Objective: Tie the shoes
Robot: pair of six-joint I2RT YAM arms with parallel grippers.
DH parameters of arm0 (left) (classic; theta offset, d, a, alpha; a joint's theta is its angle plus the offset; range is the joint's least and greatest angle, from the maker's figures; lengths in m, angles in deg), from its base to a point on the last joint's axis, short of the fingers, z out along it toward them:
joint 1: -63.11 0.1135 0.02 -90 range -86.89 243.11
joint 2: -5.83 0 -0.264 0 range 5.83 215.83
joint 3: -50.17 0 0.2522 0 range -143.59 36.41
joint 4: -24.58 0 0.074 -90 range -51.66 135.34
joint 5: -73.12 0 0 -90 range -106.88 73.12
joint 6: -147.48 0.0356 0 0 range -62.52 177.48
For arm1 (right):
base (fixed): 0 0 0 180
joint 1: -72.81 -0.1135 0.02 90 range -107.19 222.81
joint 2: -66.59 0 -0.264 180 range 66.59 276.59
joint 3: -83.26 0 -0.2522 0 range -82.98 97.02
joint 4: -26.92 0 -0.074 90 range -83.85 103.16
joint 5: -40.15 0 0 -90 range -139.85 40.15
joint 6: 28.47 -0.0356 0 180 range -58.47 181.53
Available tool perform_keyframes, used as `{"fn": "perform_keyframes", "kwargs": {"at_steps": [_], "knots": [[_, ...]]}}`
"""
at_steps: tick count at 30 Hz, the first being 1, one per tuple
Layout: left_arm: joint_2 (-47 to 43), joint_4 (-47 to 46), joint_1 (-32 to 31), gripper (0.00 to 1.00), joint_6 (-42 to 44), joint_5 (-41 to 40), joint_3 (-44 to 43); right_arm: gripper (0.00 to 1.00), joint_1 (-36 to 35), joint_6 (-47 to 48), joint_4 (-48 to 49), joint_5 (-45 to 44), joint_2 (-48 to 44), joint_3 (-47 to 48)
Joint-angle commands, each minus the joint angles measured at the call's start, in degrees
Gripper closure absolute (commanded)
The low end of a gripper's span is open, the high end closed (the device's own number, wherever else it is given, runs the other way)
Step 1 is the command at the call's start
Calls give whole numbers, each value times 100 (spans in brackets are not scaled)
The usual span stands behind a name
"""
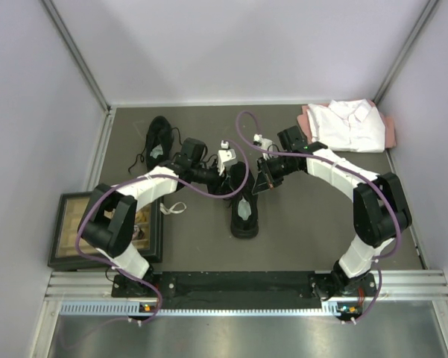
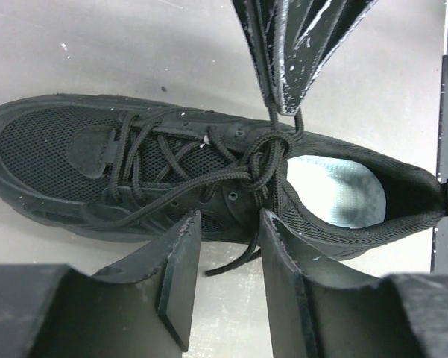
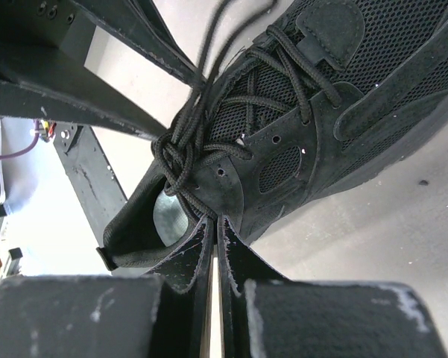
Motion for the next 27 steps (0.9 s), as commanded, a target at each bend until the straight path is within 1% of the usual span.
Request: {"fn": "perform_keyframes", "kwargs": {"at_steps": [1, 13, 20, 21, 22, 24, 27], "knots": [[-24, 61, -66, 56, 52, 427, -146, 100, -52, 105, 72, 42, -196, 11], [-323, 245, 4, 56, 96, 400, -128, 100, -52, 113, 63, 68, -205, 2], [-385, 263, 22, 57, 69, 550, -137, 100, -52, 105, 45, 77, -196, 46], [-358, 271, 13, 58, 61, 532, -146, 100, -52, 105, 37, 77, -170, 55], [-315, 272, 22, 61, 34, 532, -163, 100, -52, 105, 37, 86, -152, 55], [-270, 263, 13, 64, 17, 524, -190, 100, -52, 96, 45, 86, -152, 64], [-200, 254, 13, 66, 17, 462, -225, 100, -52, 87, 54, 95, -143, 64]]}}
